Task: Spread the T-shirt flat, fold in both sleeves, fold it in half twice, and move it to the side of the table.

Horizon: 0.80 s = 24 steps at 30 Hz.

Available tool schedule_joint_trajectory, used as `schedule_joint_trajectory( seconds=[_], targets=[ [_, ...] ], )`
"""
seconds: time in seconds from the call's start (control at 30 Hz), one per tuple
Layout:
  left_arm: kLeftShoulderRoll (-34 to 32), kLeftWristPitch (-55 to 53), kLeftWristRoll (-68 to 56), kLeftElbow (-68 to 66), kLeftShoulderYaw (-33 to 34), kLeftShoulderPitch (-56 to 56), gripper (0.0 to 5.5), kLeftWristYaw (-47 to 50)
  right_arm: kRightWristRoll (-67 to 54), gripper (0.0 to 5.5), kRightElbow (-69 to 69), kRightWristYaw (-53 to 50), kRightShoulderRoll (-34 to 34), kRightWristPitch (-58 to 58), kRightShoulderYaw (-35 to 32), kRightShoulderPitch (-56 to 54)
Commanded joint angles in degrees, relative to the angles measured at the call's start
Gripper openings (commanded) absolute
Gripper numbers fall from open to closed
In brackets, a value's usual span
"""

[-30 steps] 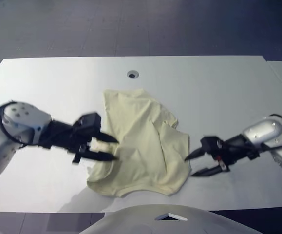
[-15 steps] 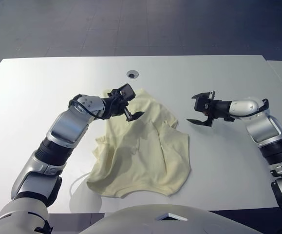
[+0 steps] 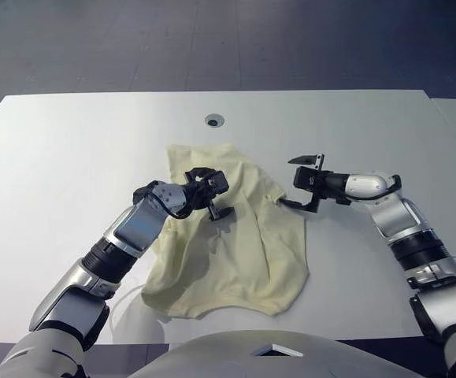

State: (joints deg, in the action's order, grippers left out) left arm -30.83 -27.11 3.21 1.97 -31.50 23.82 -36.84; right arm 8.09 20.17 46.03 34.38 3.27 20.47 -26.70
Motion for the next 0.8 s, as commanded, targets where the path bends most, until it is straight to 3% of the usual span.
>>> schedule_joint_trajectory(
  seconds=[0.03,0.3,0.57,0.67,0.8],
  targets=[
    [-2.74,2.29,6.06,-7.83,-4.98,-5.88,5.40,-1.33,2.62,5.37,7.46,-3.12,-4.24,1.62,1.13,-0.95],
    [-4.48,6.89,9.17,-8.93,-5.76,-8.83,5.40,-3.54,5.14,5.37,25.53,-15.49,-9.95,8.05,-1.41,-10.20],
    [-6.28,8.08,9.93,-8.59,-5.76,-10.40,5.40,-4.21,6.77,5.37,35.54,-31.95,-8.15,12.06,-7.51,-20.25],
    [-5.62,8.39,9.97,-9.72,-5.59,-9.65,5.40,-3.86,1.40,5.37,32.67,-24.84,-10.01,7.72,-10.28,-18.87],
    [-4.70,7.94,9.69,-10.21,-4.80,-8.74,5.40,-3.19,-19.83,5.37,26.64,-7.55,-15.75,-19.29,-21.32,-19.18]
  ],
)
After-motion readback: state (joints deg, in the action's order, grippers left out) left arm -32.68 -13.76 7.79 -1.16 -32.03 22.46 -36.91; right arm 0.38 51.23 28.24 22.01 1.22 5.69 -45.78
